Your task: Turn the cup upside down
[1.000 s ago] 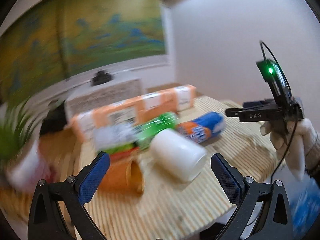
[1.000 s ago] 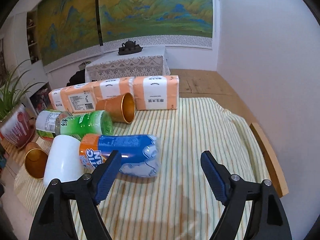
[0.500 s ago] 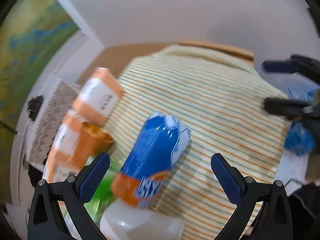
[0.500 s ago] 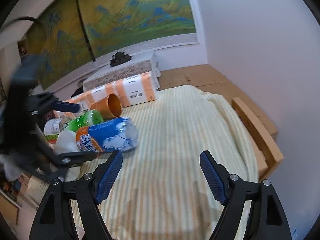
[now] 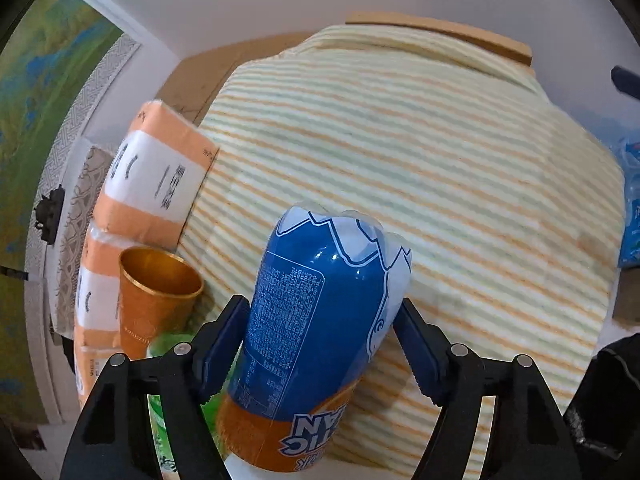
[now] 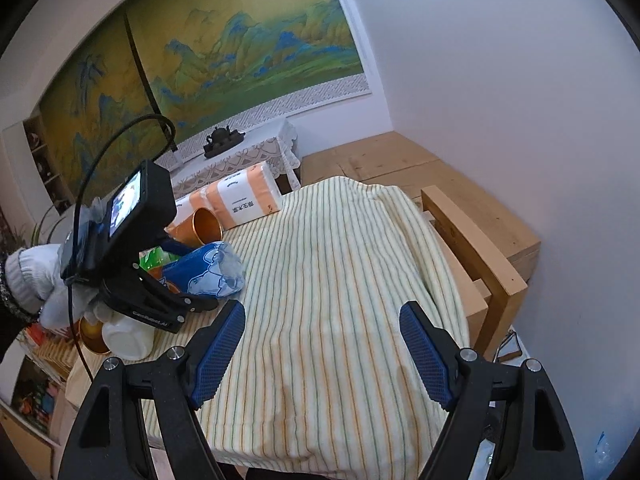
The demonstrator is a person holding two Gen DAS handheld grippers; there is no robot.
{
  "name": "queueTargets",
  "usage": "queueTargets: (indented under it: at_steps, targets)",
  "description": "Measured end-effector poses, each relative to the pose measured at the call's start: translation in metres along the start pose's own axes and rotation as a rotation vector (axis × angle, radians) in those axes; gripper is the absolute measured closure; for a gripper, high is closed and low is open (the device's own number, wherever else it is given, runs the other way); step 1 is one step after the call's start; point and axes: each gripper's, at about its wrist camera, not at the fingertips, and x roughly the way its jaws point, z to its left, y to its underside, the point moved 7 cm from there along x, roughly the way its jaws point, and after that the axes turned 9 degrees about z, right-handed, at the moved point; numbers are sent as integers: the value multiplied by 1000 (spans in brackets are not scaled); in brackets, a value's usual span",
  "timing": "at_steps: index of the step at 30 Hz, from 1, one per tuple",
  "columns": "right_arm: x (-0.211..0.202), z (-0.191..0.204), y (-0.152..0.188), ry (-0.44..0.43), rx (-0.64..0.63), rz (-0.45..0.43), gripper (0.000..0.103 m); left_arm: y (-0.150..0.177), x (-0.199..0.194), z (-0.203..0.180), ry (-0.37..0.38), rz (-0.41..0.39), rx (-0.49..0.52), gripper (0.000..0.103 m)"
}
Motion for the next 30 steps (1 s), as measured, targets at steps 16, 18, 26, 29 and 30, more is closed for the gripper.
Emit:
queueTargets:
  at_steps: [16,18,26,29,30]
  targets:
    - [-8,-21,17,-3,67,18,28,-19,-42,-66,107,-35,-8,17]
    - [-10,-19,18,-7,79,18,27,-14,-51,-64,104,-46,-32,10]
    - [-5,-2,24,-92,190,62,27,44,-102,-34,70,-201,-176,10]
    - [7,11,22,-121,260,86,27,81,-116,-29,72,-263,-250,10]
    - [11,15,22,-137,296,98,27,95,-119,-29,73,-278,-276,10]
